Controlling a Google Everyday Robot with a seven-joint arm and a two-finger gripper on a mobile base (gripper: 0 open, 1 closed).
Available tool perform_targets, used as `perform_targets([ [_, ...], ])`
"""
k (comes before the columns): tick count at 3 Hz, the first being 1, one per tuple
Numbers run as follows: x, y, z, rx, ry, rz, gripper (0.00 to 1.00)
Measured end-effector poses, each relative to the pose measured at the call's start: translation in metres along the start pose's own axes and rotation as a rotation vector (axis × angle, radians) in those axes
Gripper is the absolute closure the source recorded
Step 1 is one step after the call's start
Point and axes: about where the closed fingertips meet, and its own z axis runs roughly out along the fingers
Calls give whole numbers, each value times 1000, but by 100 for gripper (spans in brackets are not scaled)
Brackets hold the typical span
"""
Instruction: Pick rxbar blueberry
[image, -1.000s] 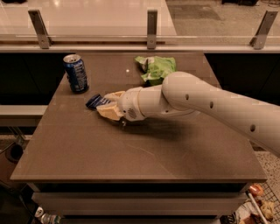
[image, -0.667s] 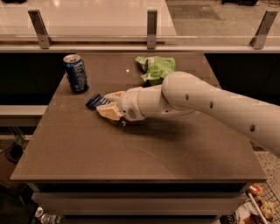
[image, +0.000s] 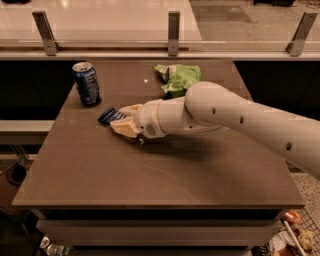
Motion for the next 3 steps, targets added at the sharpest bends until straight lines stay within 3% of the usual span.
perform_targets([
  [3, -38, 9, -15, 43, 43, -153, 100],
])
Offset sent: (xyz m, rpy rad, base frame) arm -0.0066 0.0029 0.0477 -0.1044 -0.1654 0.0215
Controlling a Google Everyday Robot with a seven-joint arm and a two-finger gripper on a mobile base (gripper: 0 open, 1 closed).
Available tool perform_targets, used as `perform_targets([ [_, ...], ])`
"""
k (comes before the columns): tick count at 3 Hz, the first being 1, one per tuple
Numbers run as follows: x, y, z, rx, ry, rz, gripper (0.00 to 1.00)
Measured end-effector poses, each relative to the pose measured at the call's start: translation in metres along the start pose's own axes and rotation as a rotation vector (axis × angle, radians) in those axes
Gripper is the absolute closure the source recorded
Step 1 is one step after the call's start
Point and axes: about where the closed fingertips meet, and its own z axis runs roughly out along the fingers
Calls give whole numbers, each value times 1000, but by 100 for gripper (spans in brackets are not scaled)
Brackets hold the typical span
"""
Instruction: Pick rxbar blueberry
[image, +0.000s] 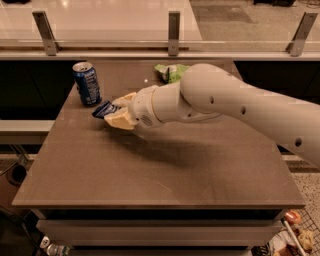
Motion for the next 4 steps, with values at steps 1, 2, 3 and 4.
perform_targets([
  [1, -15, -6, -11, -2, -20, -48, 100],
  [2, -27, -15, -22, -16, -61, -97, 100],
  [3, -37, -22, -33, -24, -96, -130, 100],
  [4, -56, -27, -56, -19, -136, -186, 100],
])
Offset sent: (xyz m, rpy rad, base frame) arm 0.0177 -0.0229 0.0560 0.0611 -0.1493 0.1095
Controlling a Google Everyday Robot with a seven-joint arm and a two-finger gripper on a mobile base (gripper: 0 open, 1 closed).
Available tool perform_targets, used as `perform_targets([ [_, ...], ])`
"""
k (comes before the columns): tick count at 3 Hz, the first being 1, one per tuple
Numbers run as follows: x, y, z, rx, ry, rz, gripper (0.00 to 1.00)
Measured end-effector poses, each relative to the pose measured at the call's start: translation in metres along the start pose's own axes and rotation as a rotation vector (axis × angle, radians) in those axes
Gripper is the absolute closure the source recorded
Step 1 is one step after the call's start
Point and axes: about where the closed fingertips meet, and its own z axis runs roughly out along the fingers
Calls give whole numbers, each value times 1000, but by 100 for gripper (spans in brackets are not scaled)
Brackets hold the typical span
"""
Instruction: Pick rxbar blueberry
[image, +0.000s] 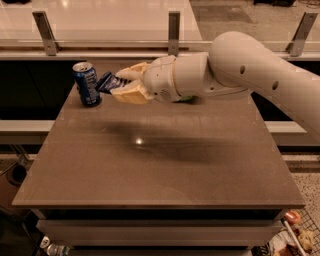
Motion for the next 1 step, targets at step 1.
perform_targets([
  [1, 0, 0, -1, 0, -1, -2, 100],
])
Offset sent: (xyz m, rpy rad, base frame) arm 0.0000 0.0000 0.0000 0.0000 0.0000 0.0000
